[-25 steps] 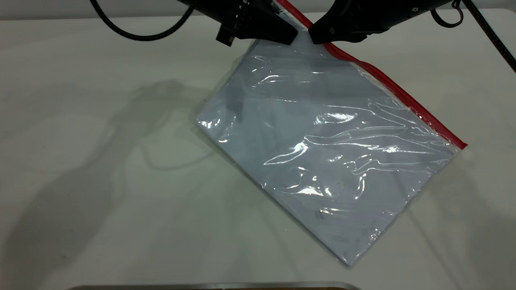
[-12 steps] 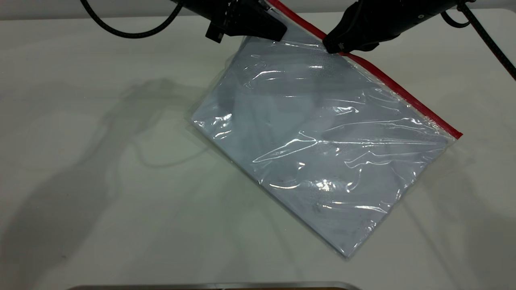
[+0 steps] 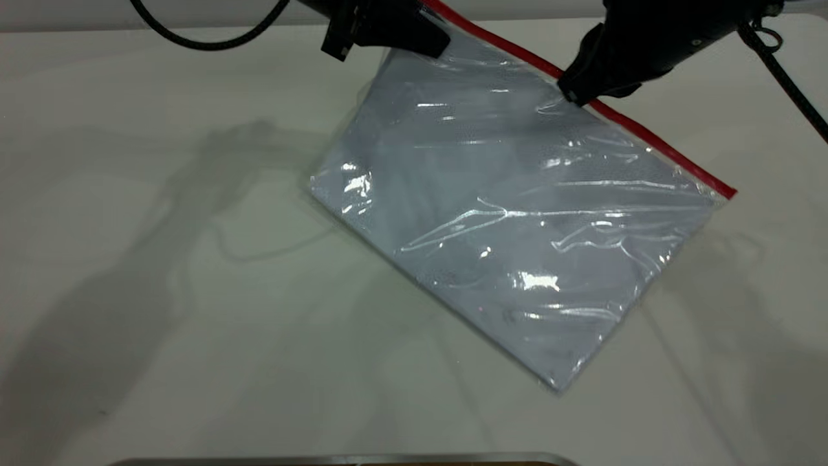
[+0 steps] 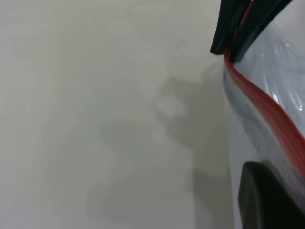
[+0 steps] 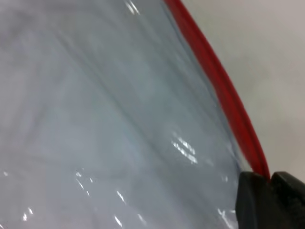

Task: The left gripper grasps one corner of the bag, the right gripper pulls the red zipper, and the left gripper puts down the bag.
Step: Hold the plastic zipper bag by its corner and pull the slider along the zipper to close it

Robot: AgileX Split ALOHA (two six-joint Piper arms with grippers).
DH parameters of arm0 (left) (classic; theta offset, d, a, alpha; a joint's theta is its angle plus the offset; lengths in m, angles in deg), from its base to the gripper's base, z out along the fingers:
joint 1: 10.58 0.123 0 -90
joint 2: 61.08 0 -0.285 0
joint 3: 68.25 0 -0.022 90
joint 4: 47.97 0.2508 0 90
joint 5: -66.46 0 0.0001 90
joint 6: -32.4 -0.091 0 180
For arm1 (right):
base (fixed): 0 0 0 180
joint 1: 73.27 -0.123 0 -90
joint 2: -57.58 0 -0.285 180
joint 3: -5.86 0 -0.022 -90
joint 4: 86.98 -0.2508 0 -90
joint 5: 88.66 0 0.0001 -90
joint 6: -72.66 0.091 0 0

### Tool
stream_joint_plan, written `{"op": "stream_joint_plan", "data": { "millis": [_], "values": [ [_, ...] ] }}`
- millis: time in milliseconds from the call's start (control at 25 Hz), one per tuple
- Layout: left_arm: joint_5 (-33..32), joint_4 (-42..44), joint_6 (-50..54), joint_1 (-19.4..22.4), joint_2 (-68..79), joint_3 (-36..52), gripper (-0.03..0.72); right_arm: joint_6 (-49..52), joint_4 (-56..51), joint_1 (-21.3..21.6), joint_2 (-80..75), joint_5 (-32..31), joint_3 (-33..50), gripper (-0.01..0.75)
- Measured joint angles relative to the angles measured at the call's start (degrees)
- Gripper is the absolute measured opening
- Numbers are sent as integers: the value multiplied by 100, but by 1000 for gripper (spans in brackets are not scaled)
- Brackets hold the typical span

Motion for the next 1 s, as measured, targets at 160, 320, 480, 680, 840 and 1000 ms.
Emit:
{"op": "stream_joint_plan", "data": {
  "millis": [160, 320, 480, 680, 840, 1000],
  "values": [
    [0, 204, 0, 5, 0, -102, 54, 0, -19, 0, 0, 311, 61, 36],
    [-6, 481, 119, 5, 0, -154, 54, 0, -37, 0, 0, 627, 169, 36],
    [-6, 550, 190, 5, 0, -154, 54, 0, -58, 0, 0, 1041, 263, 36],
    [11, 721, 200, 5, 0, -154, 54, 0, -291, -13, 0, 1538, 315, 36],
    [18, 783, 213, 5, 0, -154, 54, 0, -507, -26, 0, 1784, 315, 36],
    [70, 907, 360, 5, 0, -154, 54, 0, -605, -37, 0, 1934, 315, 36]
  ]
}}
